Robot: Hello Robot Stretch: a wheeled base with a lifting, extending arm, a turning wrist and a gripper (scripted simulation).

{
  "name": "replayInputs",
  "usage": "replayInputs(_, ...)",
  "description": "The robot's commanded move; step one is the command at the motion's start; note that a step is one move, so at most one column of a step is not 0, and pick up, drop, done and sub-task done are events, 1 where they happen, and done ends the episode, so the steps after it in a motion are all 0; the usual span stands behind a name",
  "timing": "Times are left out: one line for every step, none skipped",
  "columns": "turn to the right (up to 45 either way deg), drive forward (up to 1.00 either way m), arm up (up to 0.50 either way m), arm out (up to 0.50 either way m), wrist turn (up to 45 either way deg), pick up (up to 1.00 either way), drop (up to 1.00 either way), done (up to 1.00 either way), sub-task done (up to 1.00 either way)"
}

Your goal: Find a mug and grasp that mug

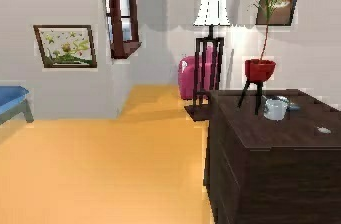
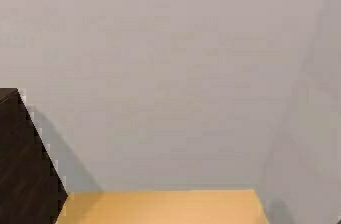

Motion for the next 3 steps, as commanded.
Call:
replayInputs(0.0,0.40,0.00,0.00,0.0,0.00,0.00,0.00,0.00)
replayInputs(-42.0,0.00,0.00,0.00,0.0,0.00,0.00,0.00,0.00)
replayInputs(0.0,0.00,0.50,0.00,0.0,0.00,0.00,0.00,0.00)
